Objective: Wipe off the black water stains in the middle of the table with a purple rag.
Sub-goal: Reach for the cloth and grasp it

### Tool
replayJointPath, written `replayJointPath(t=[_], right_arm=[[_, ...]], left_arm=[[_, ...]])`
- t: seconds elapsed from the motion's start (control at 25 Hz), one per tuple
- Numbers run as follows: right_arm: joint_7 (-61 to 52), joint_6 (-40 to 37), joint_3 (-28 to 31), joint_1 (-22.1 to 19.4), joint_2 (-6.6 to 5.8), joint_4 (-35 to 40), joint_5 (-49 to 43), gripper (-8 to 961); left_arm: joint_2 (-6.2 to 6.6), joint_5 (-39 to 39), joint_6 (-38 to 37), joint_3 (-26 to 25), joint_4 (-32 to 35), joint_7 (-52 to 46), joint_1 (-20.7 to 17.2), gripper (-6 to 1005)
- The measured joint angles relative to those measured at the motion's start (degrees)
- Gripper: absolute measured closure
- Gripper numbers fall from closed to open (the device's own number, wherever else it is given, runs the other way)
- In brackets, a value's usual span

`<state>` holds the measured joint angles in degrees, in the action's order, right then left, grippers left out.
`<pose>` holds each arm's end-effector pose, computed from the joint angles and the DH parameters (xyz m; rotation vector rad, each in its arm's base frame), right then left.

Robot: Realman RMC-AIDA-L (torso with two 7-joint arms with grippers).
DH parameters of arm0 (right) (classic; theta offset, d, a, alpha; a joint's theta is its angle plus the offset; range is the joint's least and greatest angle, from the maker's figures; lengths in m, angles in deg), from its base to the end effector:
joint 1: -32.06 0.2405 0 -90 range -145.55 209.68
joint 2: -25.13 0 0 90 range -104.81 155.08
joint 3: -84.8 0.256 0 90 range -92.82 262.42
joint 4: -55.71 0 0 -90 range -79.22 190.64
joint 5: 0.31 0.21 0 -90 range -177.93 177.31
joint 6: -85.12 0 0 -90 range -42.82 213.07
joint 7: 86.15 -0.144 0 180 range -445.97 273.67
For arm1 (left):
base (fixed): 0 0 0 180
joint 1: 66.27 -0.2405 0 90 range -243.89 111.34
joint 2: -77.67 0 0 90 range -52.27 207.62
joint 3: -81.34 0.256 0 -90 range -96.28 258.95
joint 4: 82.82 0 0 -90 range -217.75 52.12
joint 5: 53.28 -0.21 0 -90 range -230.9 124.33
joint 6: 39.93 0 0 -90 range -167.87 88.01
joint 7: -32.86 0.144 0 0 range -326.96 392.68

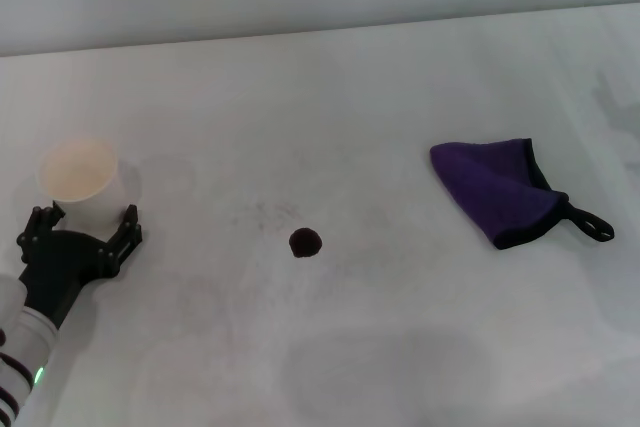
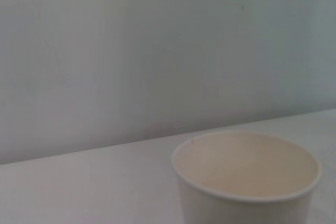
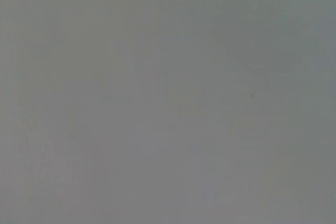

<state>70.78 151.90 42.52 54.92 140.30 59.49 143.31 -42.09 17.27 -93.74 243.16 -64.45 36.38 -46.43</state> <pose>0.3899 0.3179 0.0566 -1.4337 0.6524 0.6613 -0.3371 0.2753 -0.0968 -1.8838 -0.6747 -0.4294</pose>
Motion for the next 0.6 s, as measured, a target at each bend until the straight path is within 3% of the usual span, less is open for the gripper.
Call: replayJointPath(t=[0.6], right_arm=[[0.0,-2.7,-0.1,0.9,-0.03,0.9,0.0,140]], left_arm=[[0.14,-0.6,-2.4,0.4,2.6,1.0,-4.2,128]])
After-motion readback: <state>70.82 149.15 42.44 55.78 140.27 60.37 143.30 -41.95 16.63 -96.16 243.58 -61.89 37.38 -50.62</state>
